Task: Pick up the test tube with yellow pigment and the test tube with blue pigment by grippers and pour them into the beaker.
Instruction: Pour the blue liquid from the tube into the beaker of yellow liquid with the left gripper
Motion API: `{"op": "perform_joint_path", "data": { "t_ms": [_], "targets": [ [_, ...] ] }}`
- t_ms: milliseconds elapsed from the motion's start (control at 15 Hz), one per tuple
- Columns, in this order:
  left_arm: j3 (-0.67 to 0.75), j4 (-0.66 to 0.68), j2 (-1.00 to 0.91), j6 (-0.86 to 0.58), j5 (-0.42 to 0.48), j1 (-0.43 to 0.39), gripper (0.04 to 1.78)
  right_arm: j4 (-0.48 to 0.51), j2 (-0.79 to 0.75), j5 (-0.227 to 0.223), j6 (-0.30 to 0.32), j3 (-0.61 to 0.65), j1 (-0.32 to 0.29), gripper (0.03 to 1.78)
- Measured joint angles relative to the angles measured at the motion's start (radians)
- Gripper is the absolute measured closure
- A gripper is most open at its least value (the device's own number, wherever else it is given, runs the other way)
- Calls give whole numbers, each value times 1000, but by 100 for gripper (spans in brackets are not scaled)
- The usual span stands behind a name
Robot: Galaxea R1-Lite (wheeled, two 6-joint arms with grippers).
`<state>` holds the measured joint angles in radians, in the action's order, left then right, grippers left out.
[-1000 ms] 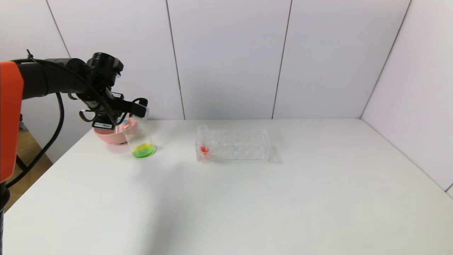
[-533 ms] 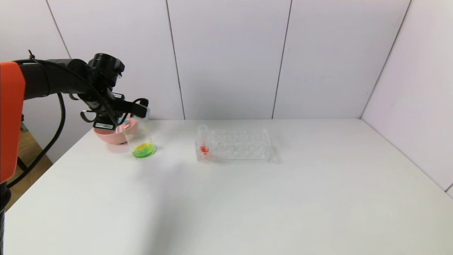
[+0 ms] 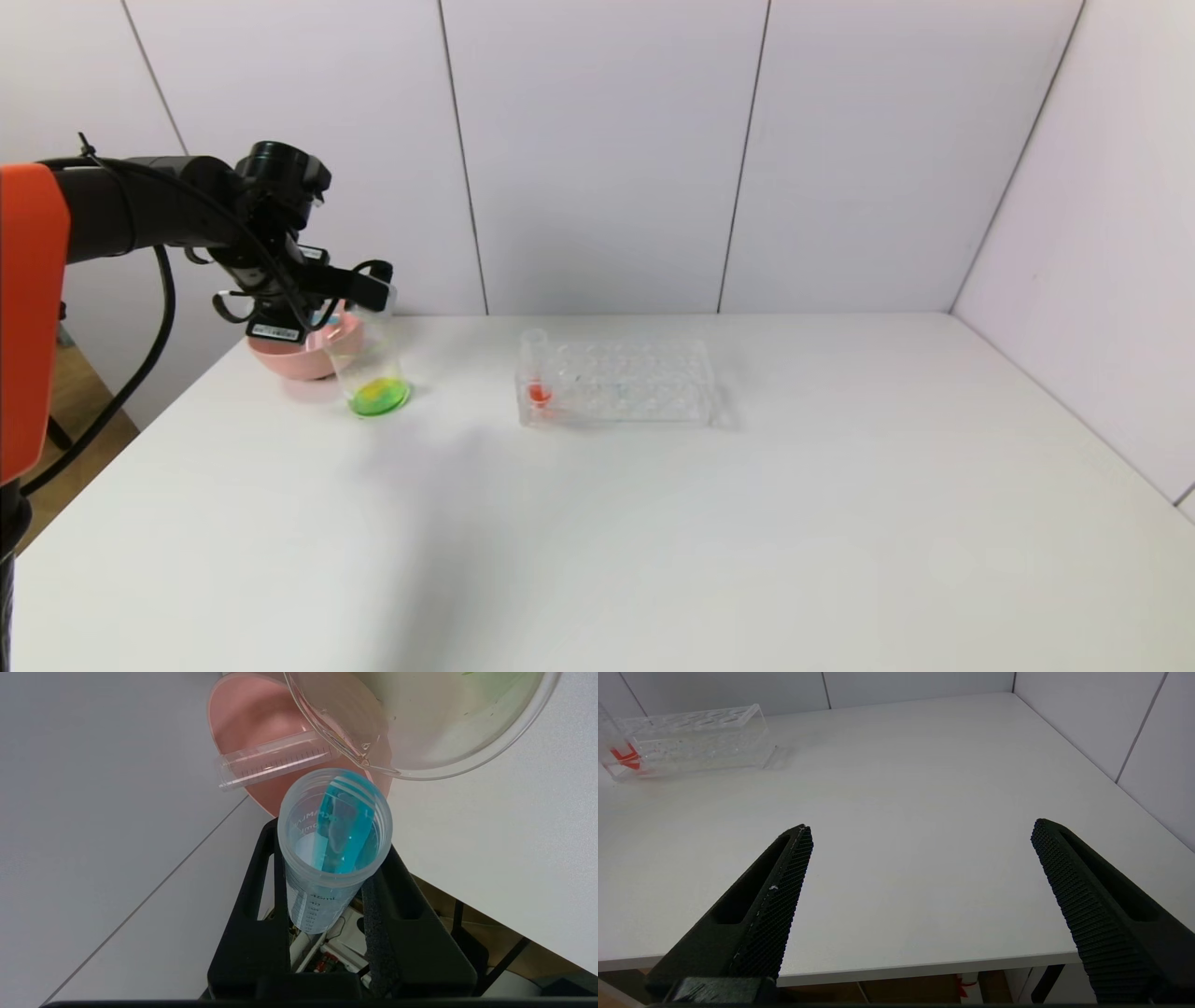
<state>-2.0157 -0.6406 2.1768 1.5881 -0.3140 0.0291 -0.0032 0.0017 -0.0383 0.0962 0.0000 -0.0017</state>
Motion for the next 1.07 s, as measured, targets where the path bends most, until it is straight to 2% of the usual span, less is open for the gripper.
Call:
{"op": "perform_joint_path", "data": {
  "t_ms": [733,1067],
  "targets": [
    [0,-9,0,-1,-12,2,136,0,0,0,0,0,0,10],
    [1,-39,-33,-68,-11,2,136,0,0,0,0,0,0,10]
  ]
}}
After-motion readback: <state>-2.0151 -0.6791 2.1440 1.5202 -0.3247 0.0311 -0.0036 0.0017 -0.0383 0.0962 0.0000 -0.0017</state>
